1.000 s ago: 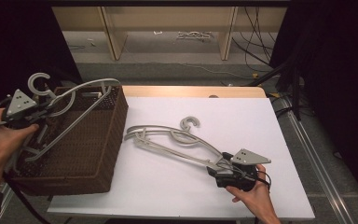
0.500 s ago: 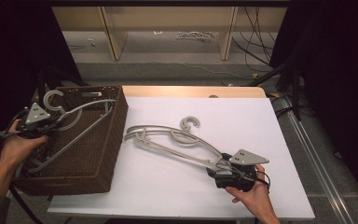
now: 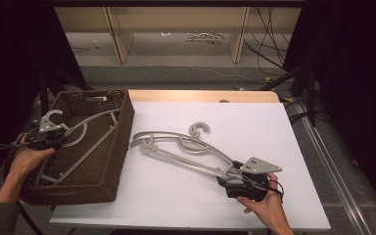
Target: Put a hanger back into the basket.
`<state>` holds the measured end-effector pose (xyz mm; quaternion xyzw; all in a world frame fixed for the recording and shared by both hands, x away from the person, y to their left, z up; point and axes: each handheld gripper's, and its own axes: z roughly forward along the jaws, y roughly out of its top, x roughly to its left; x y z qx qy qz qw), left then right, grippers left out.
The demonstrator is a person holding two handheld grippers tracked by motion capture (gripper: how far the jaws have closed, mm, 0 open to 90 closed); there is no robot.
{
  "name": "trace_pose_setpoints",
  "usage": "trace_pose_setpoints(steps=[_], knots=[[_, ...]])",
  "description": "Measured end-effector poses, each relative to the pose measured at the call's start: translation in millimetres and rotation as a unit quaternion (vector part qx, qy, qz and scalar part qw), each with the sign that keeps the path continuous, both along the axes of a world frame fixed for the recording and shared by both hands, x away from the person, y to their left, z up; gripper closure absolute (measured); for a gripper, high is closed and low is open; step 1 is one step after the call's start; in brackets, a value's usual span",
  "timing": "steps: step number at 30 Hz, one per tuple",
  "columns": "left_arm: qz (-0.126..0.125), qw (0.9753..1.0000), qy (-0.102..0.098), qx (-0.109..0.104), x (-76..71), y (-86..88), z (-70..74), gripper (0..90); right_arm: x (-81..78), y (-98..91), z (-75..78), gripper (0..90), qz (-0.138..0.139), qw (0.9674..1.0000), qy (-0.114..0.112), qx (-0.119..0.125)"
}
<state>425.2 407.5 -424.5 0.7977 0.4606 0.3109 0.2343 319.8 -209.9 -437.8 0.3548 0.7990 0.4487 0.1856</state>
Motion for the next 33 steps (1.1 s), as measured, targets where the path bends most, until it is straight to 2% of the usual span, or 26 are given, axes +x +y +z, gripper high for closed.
trace_pose_setpoints(steps=[2, 4, 5, 7, 8, 10, 11, 14, 15, 16, 17, 18, 19, 20, 21, 22, 24, 27, 31, 33], knots=[[0.028, 0.9994, -0.021, -0.003, -3.6, 2.1, 4.8, 68.7, 0.7, 0.4, -1.3, 23.5, 0.001, 1.0000, -0.005, 0.000], [0.043, 0.9972, -0.058, -0.020, -8.4, 1.3, 11.9, 62.1, 0.0, 0.2, -0.8, 23.4, -0.001, 1.0000, 0.000, 0.006], [0.049, 0.9965, -0.065, -0.017, -10.7, -0.1, 15.0, 59.6, 0.3, 0.1, -0.8, 23.4, -0.001, 1.0000, -0.004, 0.006], [0.059, 0.9948, -0.077, -0.030, -16.4, -4.7, 22.7, 52.6, 0.4, 0.2, -1.1, 23.3, -0.001, 1.0000, -0.004, 0.005], [0.067, 0.9934, -0.081, -0.045, -20.0, -7.5, 27.4, 49.2, 0.5, 0.0, -1.3, 23.1, -0.001, 1.0000, -0.003, 0.003], [0.078, 0.9916, -0.087, -0.056, -24.8, -9.7, 34.0, 42.0, 0.5, -0.3, -1.2, 22.9, -0.001, 1.0000, -0.003, 0.005], [0.081, 0.9906, -0.088, -0.068, -28.6, -10.9, 37.9, 39.1, 0.8, -0.5, -1.2, 22.8, -0.002, 1.0000, -0.004, 0.004], [0.076, 0.9893, -0.098, -0.076, -39.6, -16.7, 46.1, 36.1, 0.6, -0.4, -1.9, 22.4, -0.002, 1.0000, -0.002, 0.003], [0.076, 0.9882, -0.102, -0.085, -44.5, -20.4, 49.1, 34.6, 0.3, -0.4, -1.8, 22.4, -0.001, 1.0000, -0.002, 0.003], [0.073, 0.9845, -0.100, -0.124, -51.5, -25.8, 53.2, 33.6, 0.0, -0.2, -1.6, 22.4, 0.000, 1.0000, -0.003, 0.005], [0.070, 0.9795, -0.096, -0.163, -56.1, -29.7, 55.7, 32.3, 0.0, 0.0, -1.2, 22.5, 0.000, 1.0000, -0.003, 0.005], [0.061, 0.9738, -0.102, -0.194, -64.1, -38.0, 59.9, 32.0, 0.0, 0.0, -1.2, 22.7, 0.000, 1.0000, -0.006, 0.005], [0.050, 0.9729, -0.114, -0.195, -69.0, -44.3, 61.9, 31.8, -0.4, 0.0, -0.9, 22.9, -0.002, 1.0000, -0.006, 0.006], [0.035, 0.9731, -0.125, -0.190, -76.9, -54.8, 65.8, 31.0, -0.6, -0.4, -0.5, 22.8, -0.004, 1.0000, -0.006, 0.005], [0.026, 0.9716, -0.128, -0.197, -80.9, -60.6, 67.7, 29.5, -0.3, -0.8, -0.3, 22.9, -0.006, 0.9999, -0.009, 0.011], [0.014, 0.9662, -0.136, -0.219, -86.6, -69.8, 69.8, 29.2, -0.1, -1.0, -0.3, 22.8, -0.007, 0.9998, -0.012, 0.012], [-0.006, 0.9597, -0.138, -0.245, -94.1, -84.4, 71.3, 28.3, -0.1, -0.7, -0.1, 22.8, -0.008, 0.9998, -0.011, 0.013], [-0.033, 0.9594, -0.138, -0.244, -100.7, -102.4, 72.7, 25.9, -0.4, 0.5, -0.6, 22.6, -0.007, 0.9998, -0.012, 0.010], [-0.060, 0.9510, -0.152, -0.262, -108.5, -128.1, 70.2, 20.9, -0.4, 2.1, -1.1, 22.1, -0.001, 0.9999, -0.013, 0.007], [-0.083, 0.9463, -0.159, -0.269, -111.3, -142.1, 65.5, 20.6, -0.2, 1.8, -1.1, 22.1, 0.000, 0.9999, -0.012, 0.008]])
